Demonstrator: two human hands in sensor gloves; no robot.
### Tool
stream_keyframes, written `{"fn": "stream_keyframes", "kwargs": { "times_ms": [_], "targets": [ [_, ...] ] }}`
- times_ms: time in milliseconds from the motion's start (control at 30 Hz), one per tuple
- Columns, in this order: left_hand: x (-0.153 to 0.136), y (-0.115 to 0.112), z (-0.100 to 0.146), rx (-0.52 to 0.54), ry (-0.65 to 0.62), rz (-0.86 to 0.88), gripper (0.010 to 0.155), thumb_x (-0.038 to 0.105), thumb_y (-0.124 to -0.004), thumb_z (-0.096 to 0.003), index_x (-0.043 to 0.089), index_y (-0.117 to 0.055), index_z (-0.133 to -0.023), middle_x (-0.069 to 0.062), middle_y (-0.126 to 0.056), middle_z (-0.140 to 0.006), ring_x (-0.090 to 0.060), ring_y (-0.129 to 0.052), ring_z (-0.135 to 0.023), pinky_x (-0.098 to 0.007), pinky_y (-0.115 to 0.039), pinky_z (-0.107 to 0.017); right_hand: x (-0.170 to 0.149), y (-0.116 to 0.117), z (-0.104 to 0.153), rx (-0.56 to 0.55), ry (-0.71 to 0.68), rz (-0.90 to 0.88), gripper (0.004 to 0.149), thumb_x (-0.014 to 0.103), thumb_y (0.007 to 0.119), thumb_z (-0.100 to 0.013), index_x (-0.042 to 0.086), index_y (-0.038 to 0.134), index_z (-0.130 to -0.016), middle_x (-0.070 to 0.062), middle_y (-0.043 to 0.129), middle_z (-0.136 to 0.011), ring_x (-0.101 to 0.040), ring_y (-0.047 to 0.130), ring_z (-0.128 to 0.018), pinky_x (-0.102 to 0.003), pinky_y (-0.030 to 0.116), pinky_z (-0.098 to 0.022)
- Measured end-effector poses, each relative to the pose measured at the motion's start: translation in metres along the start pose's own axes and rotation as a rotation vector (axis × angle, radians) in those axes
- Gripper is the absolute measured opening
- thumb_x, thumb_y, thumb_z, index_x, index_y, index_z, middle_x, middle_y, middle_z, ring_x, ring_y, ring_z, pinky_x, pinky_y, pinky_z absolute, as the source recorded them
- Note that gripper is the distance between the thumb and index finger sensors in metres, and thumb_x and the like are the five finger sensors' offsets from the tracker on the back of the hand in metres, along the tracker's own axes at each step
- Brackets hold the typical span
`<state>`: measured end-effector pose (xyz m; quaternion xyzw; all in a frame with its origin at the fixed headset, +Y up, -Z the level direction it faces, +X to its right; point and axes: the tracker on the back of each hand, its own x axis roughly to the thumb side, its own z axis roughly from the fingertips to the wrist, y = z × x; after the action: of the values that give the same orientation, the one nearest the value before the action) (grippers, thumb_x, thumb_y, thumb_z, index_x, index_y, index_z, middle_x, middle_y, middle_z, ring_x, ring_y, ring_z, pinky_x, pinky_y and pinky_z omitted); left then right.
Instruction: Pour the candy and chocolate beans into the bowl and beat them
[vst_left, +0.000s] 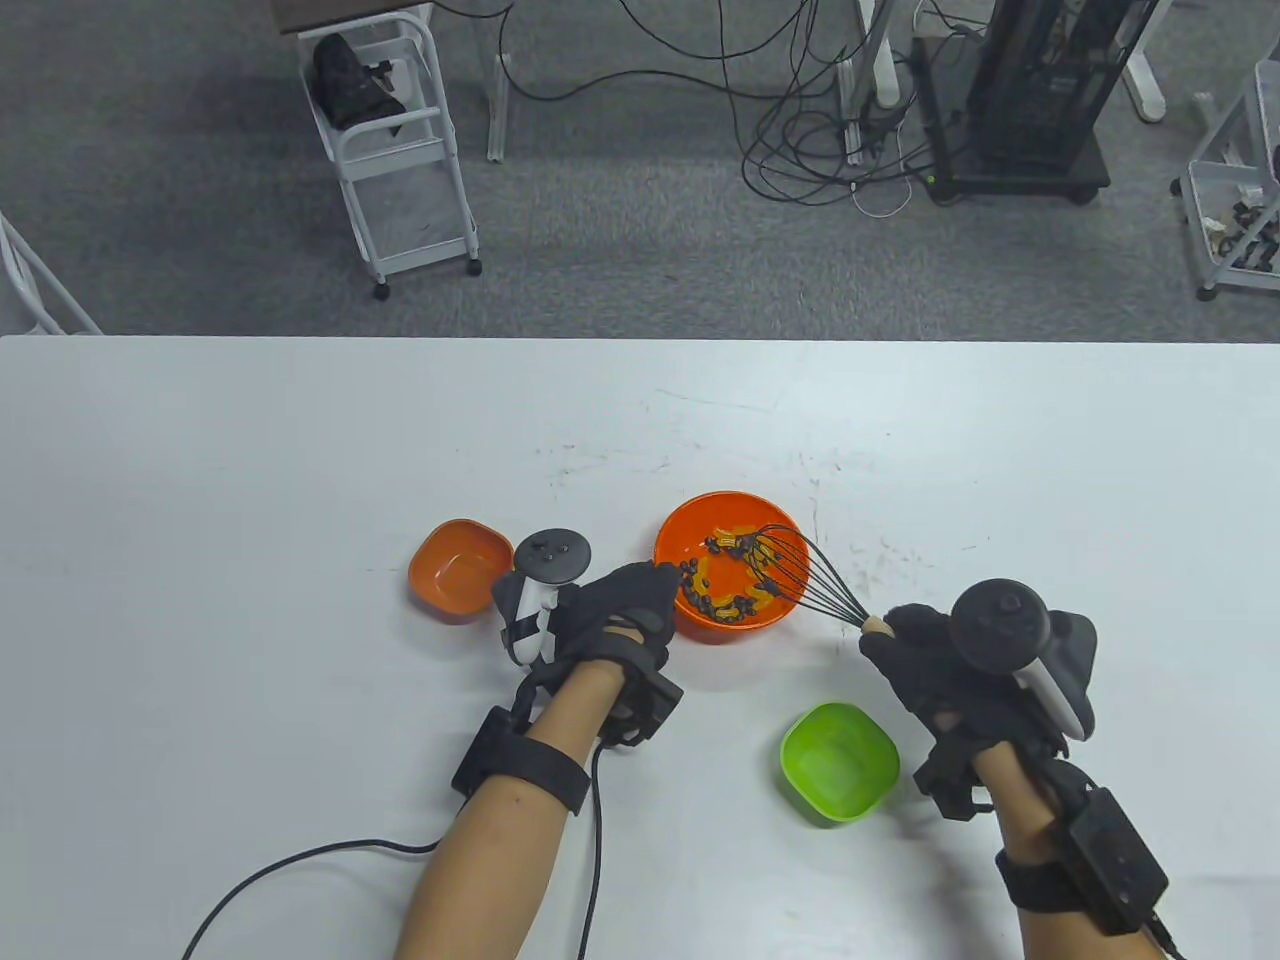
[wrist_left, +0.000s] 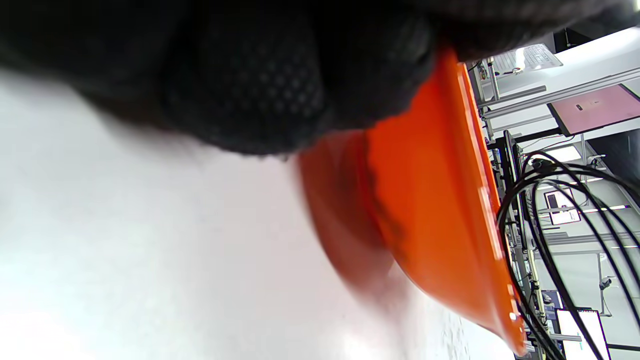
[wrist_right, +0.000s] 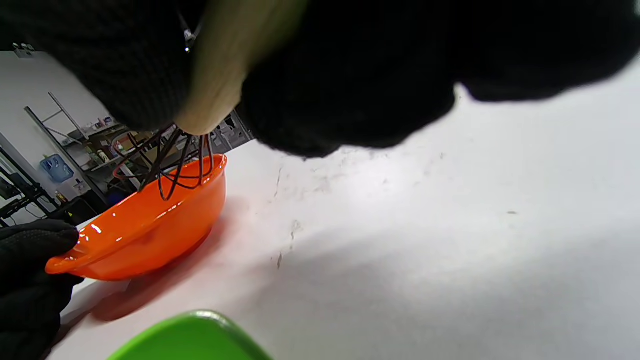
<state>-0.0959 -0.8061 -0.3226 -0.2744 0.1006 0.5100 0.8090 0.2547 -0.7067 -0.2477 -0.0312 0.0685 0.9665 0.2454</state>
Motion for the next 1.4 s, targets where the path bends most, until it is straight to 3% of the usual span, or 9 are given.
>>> {"fn": "stream_keyframes", "kwargs": {
  "times_ms": [167, 267, 367, 467, 600, 767, 933, 1233, 1400],
  "targets": [
    [0.000, 0.000, 0.000, -0.002, 0.001, 0.001, 0.048, 0.064, -0.067, -0.0500, 0.023, -0.085, -0.069, 0.008, -0.100, -0.043, -0.020, -0.102, -0.027, -0.037, -0.089, -0.020, -0.002, -0.005, -0.002, 0.010, -0.047, -0.103, 0.060, 0.056, 0.085, -0.044, 0.012, 0.088, -0.085, -0.003, 0.102, -0.048, -0.021, 0.101, -0.014, -0.040, 0.093, -0.009],
    [0.000, 0.000, 0.000, 0.000, -0.001, -0.002, 0.048, 0.064, -0.067, -0.0502, 0.023, -0.085, -0.069, 0.007, -0.100, -0.044, -0.020, -0.102, -0.027, -0.037, -0.089, -0.020, -0.004, -0.017, 0.003, -0.064, -0.039, -0.216, 0.060, 0.054, 0.083, -0.045, 0.010, 0.086, -0.085, -0.004, 0.101, -0.048, -0.021, 0.101, -0.013, -0.040, 0.093, -0.008],
    [0.000, 0.000, -0.001, 0.000, -0.002, -0.001, 0.049, 0.064, -0.067, -0.0501, 0.023, -0.085, -0.069, 0.007, -0.101, -0.044, -0.020, -0.102, -0.027, -0.037, -0.089, -0.020, -0.014, -0.025, 0.007, -0.158, 0.052, -0.107, 0.060, 0.053, 0.078, -0.048, 0.009, 0.082, -0.088, -0.003, 0.100, -0.048, -0.020, 0.101, -0.013, -0.039, 0.093, -0.008],
    [0.000, -0.001, -0.001, 0.000, -0.001, -0.001, 0.049, 0.064, -0.067, -0.0500, 0.023, -0.085, -0.069, 0.007, -0.101, -0.044, -0.020, -0.102, -0.027, -0.037, -0.089, -0.020, -0.028, -0.021, 0.004, -0.158, 0.159, -0.055, 0.061, 0.053, 0.076, -0.049, 0.007, 0.078, -0.089, -0.003, 0.099, -0.049, -0.019, 0.101, -0.013, -0.037, 0.093, -0.007],
    [0.000, -0.001, 0.000, -0.001, -0.002, 0.001, 0.049, 0.064, -0.067, -0.0501, 0.023, -0.085, -0.069, 0.007, -0.101, -0.044, -0.020, -0.102, -0.027, -0.037, -0.089, -0.020, -0.043, -0.014, -0.004, -0.261, 0.277, 0.112, 0.061, 0.052, 0.074, -0.049, 0.007, 0.076, -0.090, -0.003, 0.099, -0.051, -0.018, 0.102, -0.014, -0.037, 0.094, -0.008],
    [0.000, 0.000, 0.000, -0.002, -0.001, 0.003, 0.049, 0.065, -0.067, -0.0499, 0.023, -0.085, -0.070, 0.007, -0.101, -0.044, -0.020, -0.102, -0.027, -0.037, -0.089, -0.020, -0.059, 0.001, -0.016, -0.129, 0.367, 0.200, 0.060, 0.051, 0.074, -0.049, 0.005, 0.078, -0.089, -0.005, 0.100, -0.051, -0.021, 0.103, -0.016, -0.039, 0.095, -0.010],
    [0.000, 0.000, 0.000, 0.000, -0.002, 0.001, 0.049, 0.065, -0.067, -0.0500, 0.023, -0.084, -0.070, 0.007, -0.101, -0.044, -0.020, -0.102, -0.027, -0.037, -0.089, -0.020, -0.055, 0.015, -0.023, 0.024, 0.385, 0.319, 0.060, 0.051, 0.072, -0.050, 0.005, 0.080, -0.088, -0.007, 0.102, -0.058, -0.029, 0.110, -0.027, -0.045, 0.097, -0.019],
    [0.000, 0.000, 0.000, 0.011, -0.005, -0.002, 0.050, 0.066, -0.067, -0.0494, 0.023, -0.084, -0.070, 0.006, -0.101, -0.045, -0.020, -0.102, -0.028, -0.037, -0.089, -0.021, -0.051, 0.027, -0.029, 0.072, 0.366, 0.473, 0.060, 0.056, 0.073, -0.049, 0.008, 0.085, -0.083, -0.005, 0.100, -0.053, -0.029, 0.107, -0.027, -0.046, 0.095, -0.020],
    [-0.002, 0.000, 0.002, 0.012, -0.016, 0.019, 0.052, 0.066, -0.068, -0.0496, 0.022, -0.083, -0.073, 0.004, -0.100, -0.049, -0.022, -0.101, -0.030, -0.038, -0.089, -0.023, -0.053, 0.022, -0.030, 0.121, 0.372, 0.430, 0.064, 0.060, 0.072, -0.049, 0.009, 0.084, -0.086, -0.006, 0.100, -0.058, -0.031, 0.107, -0.030, -0.047, 0.094, -0.022]
  ]
}}
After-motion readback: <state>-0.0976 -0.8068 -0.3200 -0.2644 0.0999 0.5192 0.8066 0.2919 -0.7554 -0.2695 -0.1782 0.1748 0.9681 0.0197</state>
